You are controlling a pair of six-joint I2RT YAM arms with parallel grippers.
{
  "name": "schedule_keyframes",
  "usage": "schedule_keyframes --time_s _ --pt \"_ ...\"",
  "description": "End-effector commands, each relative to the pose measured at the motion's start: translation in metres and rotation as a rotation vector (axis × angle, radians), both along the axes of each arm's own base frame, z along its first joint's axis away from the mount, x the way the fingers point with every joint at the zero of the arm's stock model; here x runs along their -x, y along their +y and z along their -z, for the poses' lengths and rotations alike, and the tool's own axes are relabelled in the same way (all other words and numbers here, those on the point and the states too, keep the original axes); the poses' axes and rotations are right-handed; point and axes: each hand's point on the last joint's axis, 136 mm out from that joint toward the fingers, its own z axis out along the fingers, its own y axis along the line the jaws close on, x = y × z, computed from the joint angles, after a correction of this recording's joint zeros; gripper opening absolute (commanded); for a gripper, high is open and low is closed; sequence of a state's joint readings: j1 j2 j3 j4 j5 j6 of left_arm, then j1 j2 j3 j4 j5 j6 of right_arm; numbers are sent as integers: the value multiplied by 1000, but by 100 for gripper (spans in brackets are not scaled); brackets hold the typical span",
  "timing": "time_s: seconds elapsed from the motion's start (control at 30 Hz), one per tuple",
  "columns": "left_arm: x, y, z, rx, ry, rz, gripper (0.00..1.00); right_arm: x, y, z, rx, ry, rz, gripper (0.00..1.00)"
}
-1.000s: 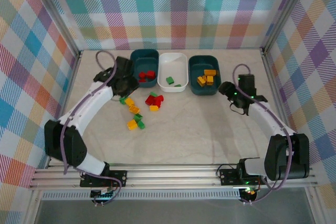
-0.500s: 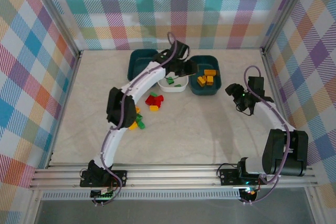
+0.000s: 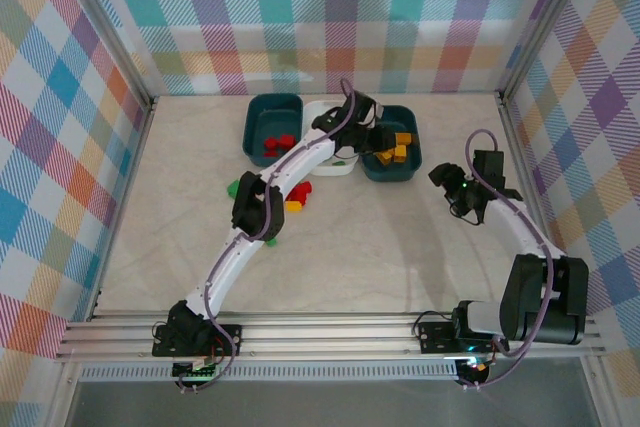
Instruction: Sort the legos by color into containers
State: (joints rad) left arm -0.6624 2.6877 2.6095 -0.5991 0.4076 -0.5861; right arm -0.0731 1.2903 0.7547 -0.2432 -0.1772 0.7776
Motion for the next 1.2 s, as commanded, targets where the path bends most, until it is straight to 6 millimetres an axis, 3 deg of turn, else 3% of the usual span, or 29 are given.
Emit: schedule_keyframes --time_s 0.0,0.03,0.1,0.13,0.2,0.27,0.33,0.43,0.53,0.67,0.73,0.8,0.9,0.97,1.07,1.17 --pt "3 -11 -18 47 -8 4 47 2 4 -14 -10 -61 -25 73" --pt "3 -12 -19 54 -5 1 52 3 3 -15 -3 -63 -29 73" --pt "3 -14 -31 80 -11 -2 77 5 3 -18 7 -69 -39 73" --pt "3 -16 -46 106 -33 5 85 6 3 -22 15 -84 -44 73" --pt "2 -16 -95 151 -124 7 99 7 1 -33 39 -128 -46 74" --pt "5 -9 -145 190 -212 10 100 7 1 -40 52 -159 -48 74" --pt "14 0 -182 199 -267 13 100 5 6 -45 46 -179 -69 75" --pt "29 24 -201 115 -281 1 100 4 23 -51 34 -198 -127 74" --pt "46 58 -185 -43 -231 -34 98 5 46 -58 56 -218 -214 74" --pt "68 122 -157 -172 -222 -174 97 11 84 -66 109 -243 -354 74" --pt "81 161 -156 -169 -217 -272 98 15 100 -67 132 -248 -404 74" --pt "91 216 -139 -244 -176 -421 98 16 116 -69 150 -258 -451 74" --pt "115 300 -99 -402 -1 -640 99 15 145 -69 177 -263 -536 75" --pt "136 335 -68 -418 140 -711 98 15 169 -65 179 -254 -596 75" --pt "167 356 -30 -395 244 -731 94 13 194 -54 195 -226 -640 75" --pt "199 358 -9 -438 286 -705 91 10 195 -40 217 -198 -624 75"
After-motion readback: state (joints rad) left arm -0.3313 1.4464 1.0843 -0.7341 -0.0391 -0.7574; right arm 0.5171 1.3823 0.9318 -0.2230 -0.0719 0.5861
